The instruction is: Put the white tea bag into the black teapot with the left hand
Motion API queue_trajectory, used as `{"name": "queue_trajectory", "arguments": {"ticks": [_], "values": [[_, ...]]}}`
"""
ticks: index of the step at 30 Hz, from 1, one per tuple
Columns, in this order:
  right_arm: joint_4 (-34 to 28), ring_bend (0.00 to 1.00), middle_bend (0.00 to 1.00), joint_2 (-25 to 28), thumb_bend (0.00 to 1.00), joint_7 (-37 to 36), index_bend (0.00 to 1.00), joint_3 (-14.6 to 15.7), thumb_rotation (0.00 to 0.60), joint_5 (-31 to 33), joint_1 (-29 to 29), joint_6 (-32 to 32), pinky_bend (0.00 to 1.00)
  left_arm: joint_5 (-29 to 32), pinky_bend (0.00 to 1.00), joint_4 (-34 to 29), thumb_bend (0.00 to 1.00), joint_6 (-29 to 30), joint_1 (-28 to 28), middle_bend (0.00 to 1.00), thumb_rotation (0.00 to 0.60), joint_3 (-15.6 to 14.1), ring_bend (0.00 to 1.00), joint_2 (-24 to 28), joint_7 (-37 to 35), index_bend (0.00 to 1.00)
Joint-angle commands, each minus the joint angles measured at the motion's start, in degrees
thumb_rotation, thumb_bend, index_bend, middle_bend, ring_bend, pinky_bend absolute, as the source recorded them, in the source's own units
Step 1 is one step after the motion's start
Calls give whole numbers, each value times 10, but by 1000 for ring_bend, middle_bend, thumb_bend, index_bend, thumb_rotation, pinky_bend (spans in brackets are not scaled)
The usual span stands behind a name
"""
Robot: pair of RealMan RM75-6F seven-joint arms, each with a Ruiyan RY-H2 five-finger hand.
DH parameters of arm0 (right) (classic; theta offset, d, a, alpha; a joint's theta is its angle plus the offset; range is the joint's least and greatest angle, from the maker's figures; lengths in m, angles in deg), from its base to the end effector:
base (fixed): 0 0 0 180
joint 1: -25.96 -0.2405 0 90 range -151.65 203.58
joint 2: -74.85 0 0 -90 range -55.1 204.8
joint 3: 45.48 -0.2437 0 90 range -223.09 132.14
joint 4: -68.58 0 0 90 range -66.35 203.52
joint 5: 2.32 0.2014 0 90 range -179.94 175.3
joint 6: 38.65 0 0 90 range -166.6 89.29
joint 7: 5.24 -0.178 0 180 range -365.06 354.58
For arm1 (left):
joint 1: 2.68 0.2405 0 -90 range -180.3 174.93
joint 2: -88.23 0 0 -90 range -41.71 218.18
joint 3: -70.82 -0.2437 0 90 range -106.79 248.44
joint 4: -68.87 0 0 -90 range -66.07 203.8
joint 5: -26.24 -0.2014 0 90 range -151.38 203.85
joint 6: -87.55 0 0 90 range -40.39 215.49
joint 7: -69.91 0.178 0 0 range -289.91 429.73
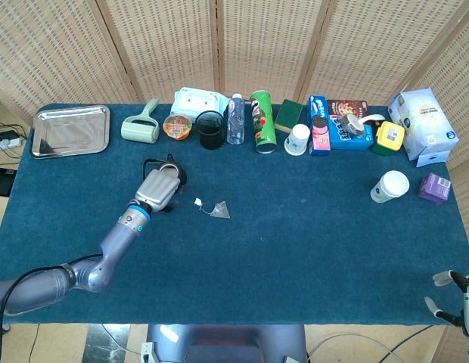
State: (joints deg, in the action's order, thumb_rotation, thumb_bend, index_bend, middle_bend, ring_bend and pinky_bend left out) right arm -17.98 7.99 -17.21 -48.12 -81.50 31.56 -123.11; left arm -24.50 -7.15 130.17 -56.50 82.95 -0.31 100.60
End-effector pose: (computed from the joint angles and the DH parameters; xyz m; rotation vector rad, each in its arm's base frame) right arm -0.3647 -0.1489 0.1632 1.0940 -1.1549 0.8228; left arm -0.1138 0.4185 -0.0270 -1.9789 -0.8074 -0.6906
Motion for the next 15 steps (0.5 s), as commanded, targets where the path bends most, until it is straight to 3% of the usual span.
{"name": "queue_trajectory", "arguments": {"ticks": [1,15], "values": [[1,380,444,0,275,-1,407,-1,600,2,0,2,312,12,945,16,387,-6,-12,1000,600,-4,996,-14,3,468],[-4,380,445,4,275,6,406,-7,600,17,3,5,315,40,945,111,375,-38,-52,1000,600,-13,996,-77,-10,481]]}}
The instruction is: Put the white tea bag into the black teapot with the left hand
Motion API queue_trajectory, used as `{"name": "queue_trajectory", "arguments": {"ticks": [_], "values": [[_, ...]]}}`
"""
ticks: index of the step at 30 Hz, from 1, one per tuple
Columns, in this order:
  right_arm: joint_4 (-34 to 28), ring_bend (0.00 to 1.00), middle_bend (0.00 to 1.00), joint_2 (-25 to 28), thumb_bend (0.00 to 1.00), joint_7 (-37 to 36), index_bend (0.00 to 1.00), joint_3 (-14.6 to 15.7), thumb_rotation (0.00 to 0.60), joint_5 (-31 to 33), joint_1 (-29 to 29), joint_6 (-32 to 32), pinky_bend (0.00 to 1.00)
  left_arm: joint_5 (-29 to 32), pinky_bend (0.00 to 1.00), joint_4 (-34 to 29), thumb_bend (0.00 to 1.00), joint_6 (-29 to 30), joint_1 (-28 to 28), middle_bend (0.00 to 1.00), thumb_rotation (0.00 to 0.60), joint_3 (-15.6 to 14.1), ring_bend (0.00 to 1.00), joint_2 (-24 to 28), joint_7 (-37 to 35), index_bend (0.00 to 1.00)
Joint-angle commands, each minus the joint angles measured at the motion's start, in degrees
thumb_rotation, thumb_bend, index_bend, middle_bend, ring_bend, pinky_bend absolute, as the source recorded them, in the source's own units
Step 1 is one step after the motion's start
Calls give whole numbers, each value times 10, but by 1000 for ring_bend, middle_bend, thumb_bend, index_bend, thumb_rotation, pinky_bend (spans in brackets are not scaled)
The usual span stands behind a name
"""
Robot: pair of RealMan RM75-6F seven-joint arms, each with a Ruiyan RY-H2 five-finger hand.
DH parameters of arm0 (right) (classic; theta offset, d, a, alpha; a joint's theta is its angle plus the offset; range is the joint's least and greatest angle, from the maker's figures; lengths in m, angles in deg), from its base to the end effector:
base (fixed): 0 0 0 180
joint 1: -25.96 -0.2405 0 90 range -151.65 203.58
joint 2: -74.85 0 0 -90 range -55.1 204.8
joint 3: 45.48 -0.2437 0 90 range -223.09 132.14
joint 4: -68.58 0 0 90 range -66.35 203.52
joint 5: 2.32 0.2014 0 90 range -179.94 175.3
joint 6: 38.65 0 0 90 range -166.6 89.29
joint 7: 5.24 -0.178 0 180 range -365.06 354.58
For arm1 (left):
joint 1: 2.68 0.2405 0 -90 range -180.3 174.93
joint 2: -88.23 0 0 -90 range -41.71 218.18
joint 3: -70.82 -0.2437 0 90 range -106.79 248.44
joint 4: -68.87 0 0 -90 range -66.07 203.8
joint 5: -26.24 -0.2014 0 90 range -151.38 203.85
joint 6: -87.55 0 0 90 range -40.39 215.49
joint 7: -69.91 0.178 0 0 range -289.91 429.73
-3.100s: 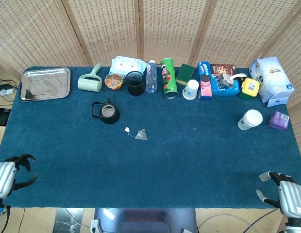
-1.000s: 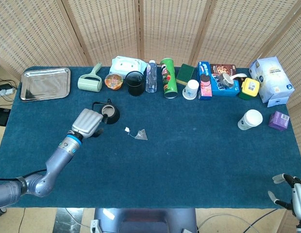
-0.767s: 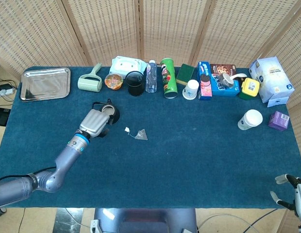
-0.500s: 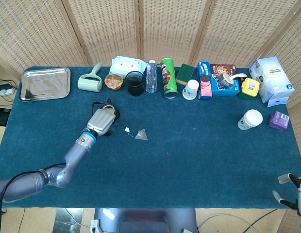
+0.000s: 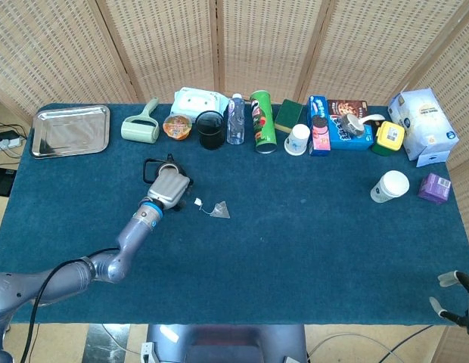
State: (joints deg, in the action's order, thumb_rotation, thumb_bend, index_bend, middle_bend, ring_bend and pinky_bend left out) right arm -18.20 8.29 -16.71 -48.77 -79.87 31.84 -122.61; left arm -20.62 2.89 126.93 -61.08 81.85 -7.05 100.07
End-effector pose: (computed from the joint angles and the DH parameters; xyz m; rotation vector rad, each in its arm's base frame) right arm -0.3695 -0.1480 0.1673 1.0663 -1.1551 0.8010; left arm -0.1093 0.4336 -0.0573 -1.9896 -0.8276 -0.6403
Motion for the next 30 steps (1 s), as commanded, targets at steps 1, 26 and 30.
{"name": "queue_trajectory", "arguments": {"ticks": [1,26,30], "values": [[-2,380,445,1,275,2,407,-1,600,2,1,0,315,0,945,16,375,-7,-9,1000,600,-2,996,-13,-6,481],[-1,380,444,3,275,0,407,-7,600,19,11,0,315,0,945,124,375,-44,-53,1000,600,1,996,-90,-31,512],[0,380,444,2,275,-2,407,-7,600,20,12,0,314,3,945,131,374,-48,-56,1000,600,0,996,-93,-30,515]]}}
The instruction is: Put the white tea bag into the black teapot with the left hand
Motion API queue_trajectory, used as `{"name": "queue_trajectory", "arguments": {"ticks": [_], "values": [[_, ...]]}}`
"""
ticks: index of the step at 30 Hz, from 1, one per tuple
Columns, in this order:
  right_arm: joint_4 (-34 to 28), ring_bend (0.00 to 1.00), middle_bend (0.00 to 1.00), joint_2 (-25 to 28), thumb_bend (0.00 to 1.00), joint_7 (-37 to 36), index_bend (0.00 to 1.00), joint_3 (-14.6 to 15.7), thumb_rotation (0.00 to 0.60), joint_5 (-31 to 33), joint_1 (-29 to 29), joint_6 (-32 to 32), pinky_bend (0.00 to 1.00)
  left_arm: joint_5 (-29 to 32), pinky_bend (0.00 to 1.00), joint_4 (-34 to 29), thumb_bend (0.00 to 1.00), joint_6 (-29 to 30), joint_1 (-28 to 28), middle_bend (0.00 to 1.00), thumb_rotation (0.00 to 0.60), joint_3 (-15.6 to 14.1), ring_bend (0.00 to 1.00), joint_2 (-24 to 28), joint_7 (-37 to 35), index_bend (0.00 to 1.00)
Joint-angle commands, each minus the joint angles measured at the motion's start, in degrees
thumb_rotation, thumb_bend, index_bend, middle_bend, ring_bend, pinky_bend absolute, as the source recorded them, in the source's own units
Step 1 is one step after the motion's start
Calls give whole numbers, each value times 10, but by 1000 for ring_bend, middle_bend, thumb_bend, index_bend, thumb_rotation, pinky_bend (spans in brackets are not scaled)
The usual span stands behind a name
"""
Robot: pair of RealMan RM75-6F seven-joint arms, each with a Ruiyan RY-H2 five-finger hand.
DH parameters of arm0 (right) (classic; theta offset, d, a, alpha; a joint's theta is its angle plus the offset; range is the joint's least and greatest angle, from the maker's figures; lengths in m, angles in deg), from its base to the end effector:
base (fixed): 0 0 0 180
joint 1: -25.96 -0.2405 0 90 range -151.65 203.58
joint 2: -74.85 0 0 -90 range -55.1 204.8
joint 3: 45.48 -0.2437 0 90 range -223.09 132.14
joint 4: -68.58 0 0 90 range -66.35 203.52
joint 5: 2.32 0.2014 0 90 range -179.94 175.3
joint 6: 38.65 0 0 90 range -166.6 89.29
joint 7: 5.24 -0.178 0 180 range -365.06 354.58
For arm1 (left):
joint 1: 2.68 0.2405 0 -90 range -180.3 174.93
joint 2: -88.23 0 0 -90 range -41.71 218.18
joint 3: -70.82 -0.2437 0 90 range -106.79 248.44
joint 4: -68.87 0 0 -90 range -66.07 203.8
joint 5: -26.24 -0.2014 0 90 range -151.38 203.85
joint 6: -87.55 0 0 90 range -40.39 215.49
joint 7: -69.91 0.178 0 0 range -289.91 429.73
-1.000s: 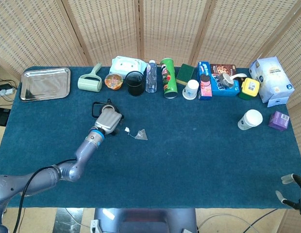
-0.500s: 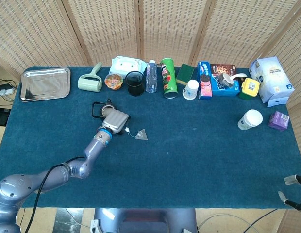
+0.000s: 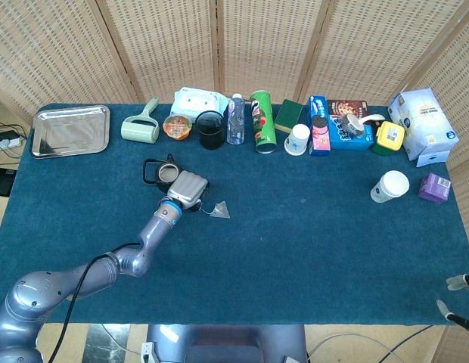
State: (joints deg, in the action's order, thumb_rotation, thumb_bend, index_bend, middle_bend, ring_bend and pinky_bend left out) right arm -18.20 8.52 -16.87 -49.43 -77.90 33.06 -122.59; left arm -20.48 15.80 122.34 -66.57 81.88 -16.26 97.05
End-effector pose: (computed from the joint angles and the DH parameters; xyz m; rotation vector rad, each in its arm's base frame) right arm -0.3774 -0.1404 0.1732 1.0143 -1.1610 0.7759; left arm -0.0868 0.4448 -0.0972 -2.0296 -0.8260 -0.6310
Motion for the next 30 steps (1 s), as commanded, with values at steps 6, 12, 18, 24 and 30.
{"name": "queue_trajectory", "arguments": {"ticks": [6,12,18,24,30], "values": [[2,380,445,-1,276,-2,407,-1,600,1,2,-1,315,5,945,11,376,-4,-4,1000,600,-1,996,-6,2,515],[2,380,445,-1,275,-2,407,-2,600,2,3,1,315,10,945,19,382,-12,-8,1000,600,-3,996,-11,3,518],[4,380,445,-2,276,-4,407,-2,600,3,4,1,315,14,945,21,407,-13,-9,1000,600,-3,996,-13,5,541],[7,380,445,-3,276,-7,407,-2,600,3,7,1,315,17,945,20,413,-13,-9,1000,600,-4,995,-12,5,560],[9,380,444,-3,276,-9,407,-2,600,3,7,1,315,23,945,17,414,-12,-9,1000,600,-7,996,-9,10,583]]}}
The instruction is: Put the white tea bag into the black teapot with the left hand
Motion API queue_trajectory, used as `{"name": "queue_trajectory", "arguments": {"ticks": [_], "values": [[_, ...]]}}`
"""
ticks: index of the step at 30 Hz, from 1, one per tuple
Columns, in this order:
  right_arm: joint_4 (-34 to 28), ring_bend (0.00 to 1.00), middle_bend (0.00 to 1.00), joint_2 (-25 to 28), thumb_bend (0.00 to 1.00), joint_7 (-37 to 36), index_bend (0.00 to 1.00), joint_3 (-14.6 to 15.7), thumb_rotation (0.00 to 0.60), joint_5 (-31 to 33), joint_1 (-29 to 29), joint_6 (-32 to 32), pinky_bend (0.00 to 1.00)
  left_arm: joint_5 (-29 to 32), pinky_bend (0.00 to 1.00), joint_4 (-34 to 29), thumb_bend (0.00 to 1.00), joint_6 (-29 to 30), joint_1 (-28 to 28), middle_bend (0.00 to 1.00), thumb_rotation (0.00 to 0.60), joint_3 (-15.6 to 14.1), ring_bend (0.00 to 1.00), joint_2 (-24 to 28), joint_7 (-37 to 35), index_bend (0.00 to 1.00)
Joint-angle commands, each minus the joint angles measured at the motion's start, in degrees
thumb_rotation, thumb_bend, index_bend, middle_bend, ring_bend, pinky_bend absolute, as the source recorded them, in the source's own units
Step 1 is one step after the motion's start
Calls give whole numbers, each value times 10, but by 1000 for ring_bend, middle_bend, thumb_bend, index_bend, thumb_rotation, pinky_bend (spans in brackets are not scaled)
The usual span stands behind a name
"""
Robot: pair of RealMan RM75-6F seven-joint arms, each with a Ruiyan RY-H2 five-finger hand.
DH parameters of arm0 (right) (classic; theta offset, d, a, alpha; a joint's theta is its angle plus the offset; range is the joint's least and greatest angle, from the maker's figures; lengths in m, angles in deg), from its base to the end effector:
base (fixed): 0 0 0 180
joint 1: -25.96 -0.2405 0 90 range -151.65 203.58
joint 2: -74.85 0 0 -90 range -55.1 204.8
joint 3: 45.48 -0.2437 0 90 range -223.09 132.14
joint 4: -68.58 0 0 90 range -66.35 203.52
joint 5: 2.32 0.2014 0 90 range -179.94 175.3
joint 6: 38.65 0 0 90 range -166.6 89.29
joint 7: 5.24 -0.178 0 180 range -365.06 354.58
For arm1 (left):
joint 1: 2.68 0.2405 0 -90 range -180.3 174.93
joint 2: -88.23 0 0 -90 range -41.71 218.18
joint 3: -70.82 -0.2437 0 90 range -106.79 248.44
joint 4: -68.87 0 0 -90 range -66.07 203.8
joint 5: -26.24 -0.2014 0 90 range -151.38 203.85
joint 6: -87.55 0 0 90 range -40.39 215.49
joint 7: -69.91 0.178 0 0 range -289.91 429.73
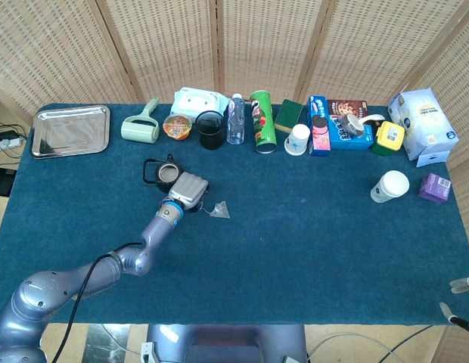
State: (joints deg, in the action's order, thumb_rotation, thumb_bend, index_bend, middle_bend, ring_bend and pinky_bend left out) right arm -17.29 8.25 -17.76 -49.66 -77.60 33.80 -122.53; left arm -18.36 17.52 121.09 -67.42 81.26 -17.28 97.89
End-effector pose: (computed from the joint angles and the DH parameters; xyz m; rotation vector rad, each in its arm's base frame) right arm -0.3823 -0.1356 0.1746 0.9947 -1.1658 0.7701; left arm -0.0892 0.4456 -0.1031 -2.0348 -0.8376 -0.5991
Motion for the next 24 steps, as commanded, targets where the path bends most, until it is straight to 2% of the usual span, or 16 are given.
{"name": "queue_trajectory", "arguments": {"ticks": [1,14,24], "values": [[0,380,444,0,276,-1,407,0,600,0,0,1,315,4,945,-1,414,0,0,1000,600,-2,996,1,3,583],[0,380,444,-1,275,-1,407,-1,600,-2,-1,3,315,11,945,-28,440,10,2,1000,600,1,996,21,3,611],[4,380,445,-3,276,-9,406,1,600,-12,0,-2,315,-4,945,-129,450,54,27,1000,600,19,996,83,-35,628]]}}
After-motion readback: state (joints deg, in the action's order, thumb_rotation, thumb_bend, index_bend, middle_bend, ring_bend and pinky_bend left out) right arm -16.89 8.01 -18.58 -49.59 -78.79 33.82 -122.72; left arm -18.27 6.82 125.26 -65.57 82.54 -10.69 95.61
